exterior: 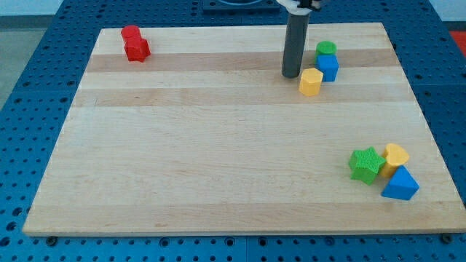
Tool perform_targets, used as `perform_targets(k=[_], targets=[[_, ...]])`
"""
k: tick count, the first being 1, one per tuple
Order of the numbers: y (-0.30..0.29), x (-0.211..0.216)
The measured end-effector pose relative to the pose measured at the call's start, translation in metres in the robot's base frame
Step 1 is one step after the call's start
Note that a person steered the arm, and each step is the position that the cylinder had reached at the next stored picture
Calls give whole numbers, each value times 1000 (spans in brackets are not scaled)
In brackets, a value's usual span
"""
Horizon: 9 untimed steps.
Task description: Slide the yellow hexagon towards the bottom right
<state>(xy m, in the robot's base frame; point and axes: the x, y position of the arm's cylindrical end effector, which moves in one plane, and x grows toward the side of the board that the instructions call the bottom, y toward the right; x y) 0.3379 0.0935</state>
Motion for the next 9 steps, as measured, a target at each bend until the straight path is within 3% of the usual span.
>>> perform_targets(k=[2,5,7,8,9], targets=[[30,2],[30,82],[30,109],[18,104],[16,68]])
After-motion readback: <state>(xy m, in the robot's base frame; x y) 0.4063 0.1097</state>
